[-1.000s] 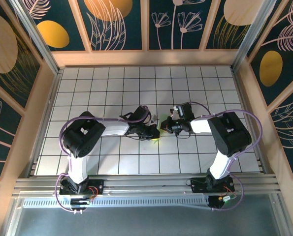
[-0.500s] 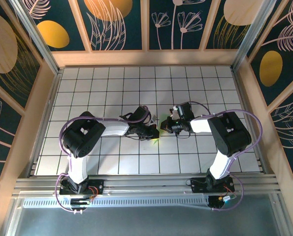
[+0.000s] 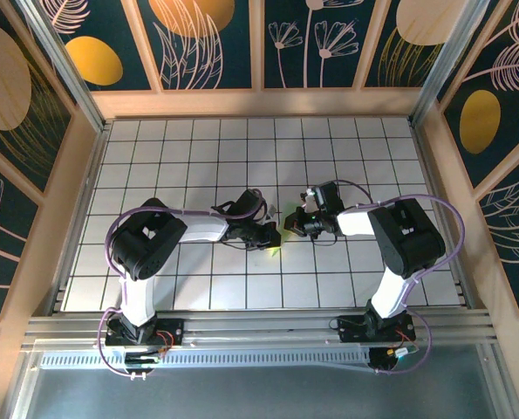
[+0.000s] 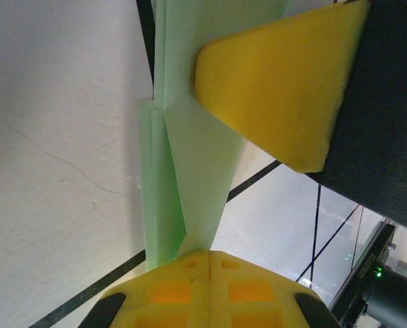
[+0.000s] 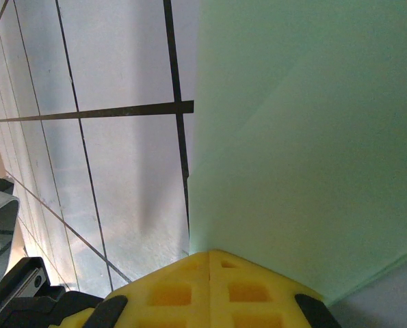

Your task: Fold a paper plane with a square sheet of paper (fold left side to right side)

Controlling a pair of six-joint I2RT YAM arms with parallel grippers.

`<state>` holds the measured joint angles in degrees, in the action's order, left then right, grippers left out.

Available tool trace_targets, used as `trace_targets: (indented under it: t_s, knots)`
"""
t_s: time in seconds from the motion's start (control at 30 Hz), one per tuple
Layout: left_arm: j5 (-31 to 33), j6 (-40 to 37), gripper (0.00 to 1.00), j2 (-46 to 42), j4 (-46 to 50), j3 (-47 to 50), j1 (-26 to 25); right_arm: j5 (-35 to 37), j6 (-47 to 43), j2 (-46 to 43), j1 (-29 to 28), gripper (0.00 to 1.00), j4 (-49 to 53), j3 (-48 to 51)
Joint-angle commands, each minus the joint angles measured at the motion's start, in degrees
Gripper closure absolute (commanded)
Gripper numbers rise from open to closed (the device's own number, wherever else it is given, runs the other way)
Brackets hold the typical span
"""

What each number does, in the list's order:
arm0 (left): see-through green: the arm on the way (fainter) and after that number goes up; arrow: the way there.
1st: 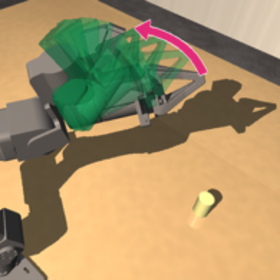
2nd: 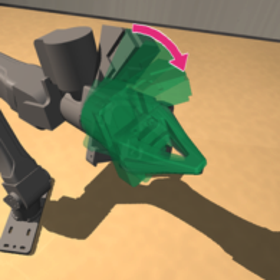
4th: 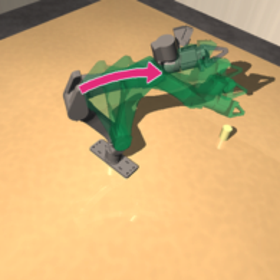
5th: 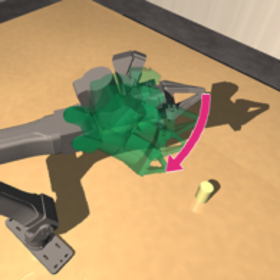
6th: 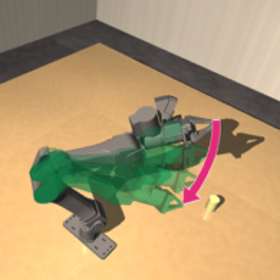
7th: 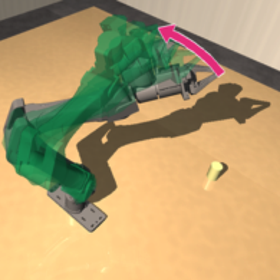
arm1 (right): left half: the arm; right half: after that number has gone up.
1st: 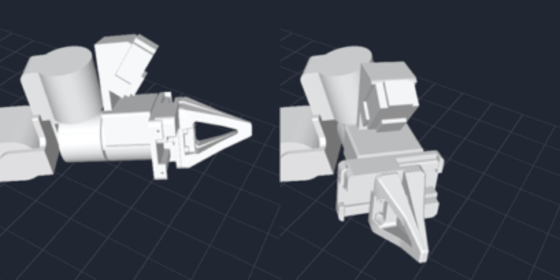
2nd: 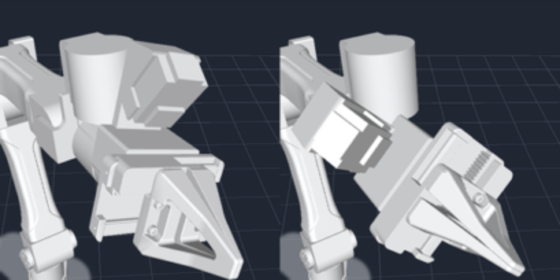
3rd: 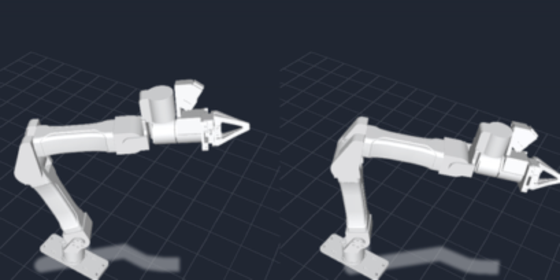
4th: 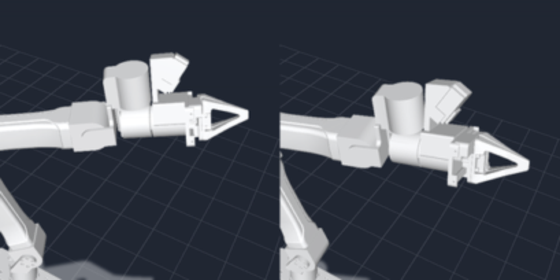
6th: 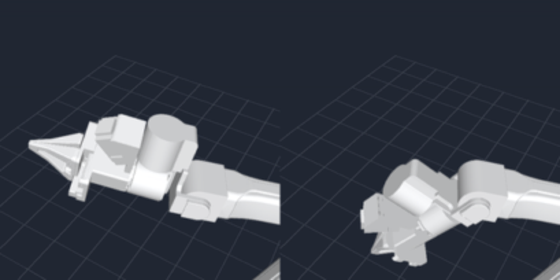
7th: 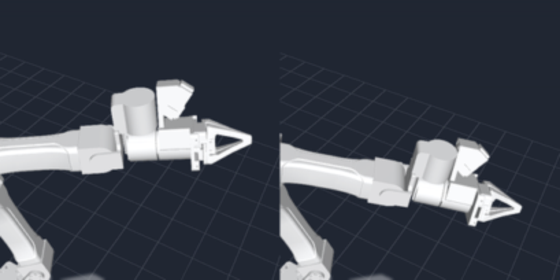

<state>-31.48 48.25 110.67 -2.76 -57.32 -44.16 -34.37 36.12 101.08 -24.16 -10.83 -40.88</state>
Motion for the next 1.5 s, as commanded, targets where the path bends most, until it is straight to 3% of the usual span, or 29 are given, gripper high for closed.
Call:
trace_targets:
  t_s: [0.0, 0.33, 0.6, 0.93, 1.47]
  knots:
    - [1.0, -0.2, 1.00, 0.8, 2.1, 1.0, 0.0, 7.7, -2.0, 3.5, -0.1, 1.00, 7.6, 1.3]
    - [1.0, -0.3, 1.00, 1.3, 2.1, 1.2, 0.0, 6.7, -2.0, 2.8, -0.1, 1.00, 7.5, 0.7]
    - [3.7, -1.3, 1.00, 2.1, 4.2, 1.2, -0.1, 5.2, -1.7, -2.8, -0.1, 1.00, 6.5, -1.3]
    - [4.6, -1.2, 1.00, 2.9, 4.1, 1.3, -0.7, 4.3, 0.6, -9.0, -1.1, 1.00, 5.5, 4.0]
    - [6.2, -2.1, 1.00, 3.4, 6.4, 0.4, -0.7, 3.2, 3.1, -7.8, -4.8, 1.00, 0.7, 3.9]
